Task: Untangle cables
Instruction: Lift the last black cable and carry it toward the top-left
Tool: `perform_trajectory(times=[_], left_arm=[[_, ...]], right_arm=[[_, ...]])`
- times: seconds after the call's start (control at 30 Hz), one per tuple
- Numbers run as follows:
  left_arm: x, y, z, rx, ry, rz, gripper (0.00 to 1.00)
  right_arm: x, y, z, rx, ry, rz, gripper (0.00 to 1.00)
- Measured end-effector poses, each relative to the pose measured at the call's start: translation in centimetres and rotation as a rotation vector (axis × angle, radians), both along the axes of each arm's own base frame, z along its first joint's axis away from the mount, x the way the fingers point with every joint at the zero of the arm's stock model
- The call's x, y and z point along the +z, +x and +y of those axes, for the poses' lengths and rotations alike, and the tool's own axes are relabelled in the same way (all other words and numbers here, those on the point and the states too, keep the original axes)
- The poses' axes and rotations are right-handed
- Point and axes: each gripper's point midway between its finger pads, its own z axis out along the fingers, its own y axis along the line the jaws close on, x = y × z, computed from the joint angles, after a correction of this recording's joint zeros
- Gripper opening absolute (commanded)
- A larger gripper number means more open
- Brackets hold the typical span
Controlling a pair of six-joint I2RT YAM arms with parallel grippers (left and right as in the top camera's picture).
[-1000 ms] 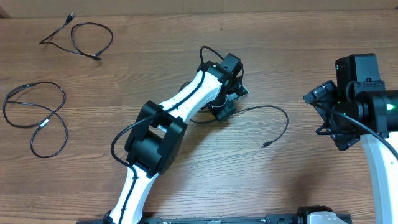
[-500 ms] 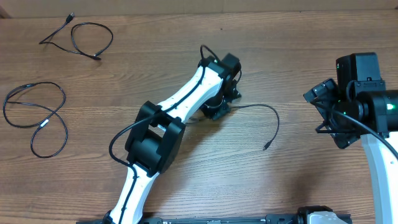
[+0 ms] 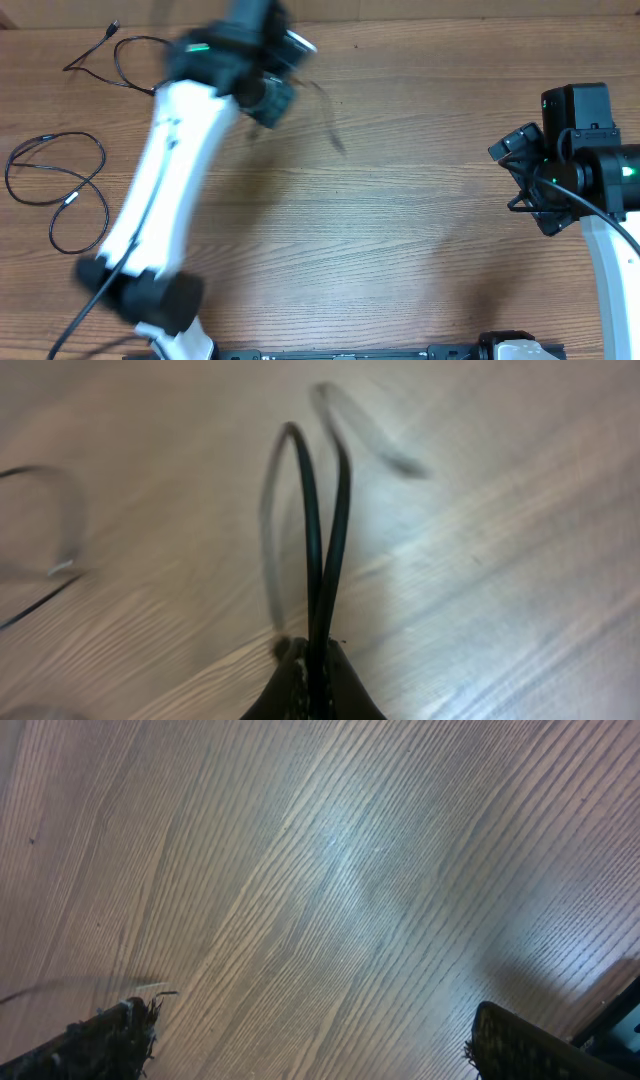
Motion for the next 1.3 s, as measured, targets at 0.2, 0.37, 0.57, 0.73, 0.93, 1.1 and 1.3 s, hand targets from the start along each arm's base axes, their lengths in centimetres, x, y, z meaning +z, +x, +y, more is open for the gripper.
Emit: perform_trajectory(times=[0.2, 0.37, 0.57, 0.73, 0.93, 1.1, 1.3], left_arm=[[6.5, -1.6, 7.3, 0.237, -0.072, -0.157, 0.04], [7.1, -2.6, 10.5, 0.378, -0.115, -0.153, 0.04], [6.6, -2.9, 11.8, 0.490, -0.152, -0.120, 0.04], [6.1, -3.7, 14.9, 0.703, -0.153, -0.098, 0.04], [5.4, -4.8, 19.4, 0.951, -0.139, -0.092, 0.04], [3.5, -5.5, 21.0, 1.036, -0.117, -0.042, 0.04], [0.8, -5.3, 21.2, 1.044, -0.094, 0.013, 0.04]], right_arm=[[0.0, 0.0, 0.0, 0.001, 0.000, 0.000, 1.00], [0.0, 0.0, 0.0, 0.001, 0.001, 0.000, 1.00], [0.0, 0.0, 0.0, 0.000, 0.000, 0.000, 1.00], [0.0, 0.0, 0.0, 0.000, 0.001, 0.001, 1.00], [0.0, 0.0, 0.0, 0.000, 0.000, 0.000, 1.00], [0.0, 0.0, 0.0, 0.000, 0.000, 0.000, 1.00], [0.0, 0.0, 0.0, 0.000, 0.000, 0.000, 1.00]])
